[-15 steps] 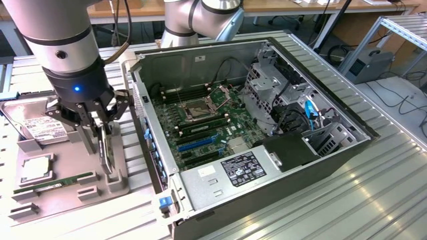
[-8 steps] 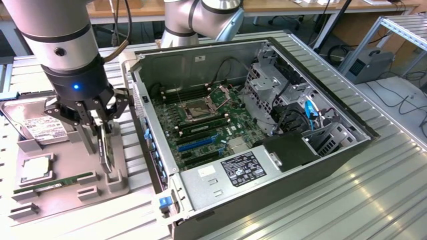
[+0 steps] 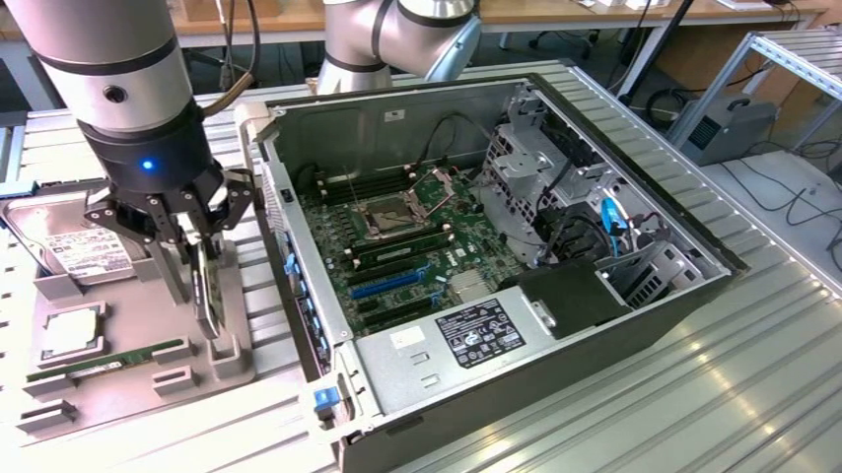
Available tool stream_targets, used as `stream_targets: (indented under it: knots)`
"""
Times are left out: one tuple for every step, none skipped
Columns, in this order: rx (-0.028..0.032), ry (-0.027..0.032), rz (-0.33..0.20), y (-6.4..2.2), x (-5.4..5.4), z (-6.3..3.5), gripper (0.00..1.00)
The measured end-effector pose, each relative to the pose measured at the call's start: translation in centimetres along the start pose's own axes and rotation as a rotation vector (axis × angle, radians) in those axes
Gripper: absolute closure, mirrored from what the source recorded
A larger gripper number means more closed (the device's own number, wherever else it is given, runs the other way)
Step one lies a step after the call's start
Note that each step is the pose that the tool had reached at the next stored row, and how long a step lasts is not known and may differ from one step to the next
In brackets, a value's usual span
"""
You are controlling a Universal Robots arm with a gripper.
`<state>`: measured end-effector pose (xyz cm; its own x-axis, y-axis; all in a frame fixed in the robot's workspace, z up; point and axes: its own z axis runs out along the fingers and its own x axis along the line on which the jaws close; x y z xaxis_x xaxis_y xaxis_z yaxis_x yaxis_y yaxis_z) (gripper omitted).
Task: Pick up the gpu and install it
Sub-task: 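Pick up the gpu and move the gpu toward the slot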
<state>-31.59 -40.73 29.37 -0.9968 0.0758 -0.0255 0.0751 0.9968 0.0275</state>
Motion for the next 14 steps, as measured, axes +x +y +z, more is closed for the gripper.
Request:
stream_targets:
  knots:
    - [0.0, 0.0001, 0.0, 0.0, 0.0, -0.06, 0.73]
    - [0.0, 0.0, 0.0, 0.01, 0.0, -0.11, 0.73]
    - [-0.0001, -0.0001, 0.0, 0.02, 0.0, -0.19, 0.73]
    - [-0.0001, -0.0001, 0.0, 0.02, 0.0, -0.27, 0.73]
    - [0.0, 0.0, 0.0, 0.02, -0.01, -0.32, 0.73]
    - [0.0, 0.0, 0.0, 0.03, -0.01, -0.37, 0.73]
    - [-0.0001, -0.0001, 0.0, 0.03, -0.01, -0.4, 0.73]
    - [-0.0001, -0.0001, 0.0, 0.03, -0.01, -0.44, 0.73]
    - [0.0, 0.0, 0.0, 0.03, -0.01, -0.48, 0.73]
    - [0.0, 0.0, 0.0, 0.04, -0.01, -0.52, 0.73]
    - [-0.0001, 0.0, 0.0, 0.04, -0.01, -0.55, 0.73]
    - [-0.0001, -0.0001, 0.0, 0.04, -0.01, -0.57, 0.73]
    - [0.0, 0.0, 0.0, 0.04, -0.01, -0.6, 0.73]
    - [0.0, 0.0, 0.0, 0.05, -0.01, -0.64, 0.73]
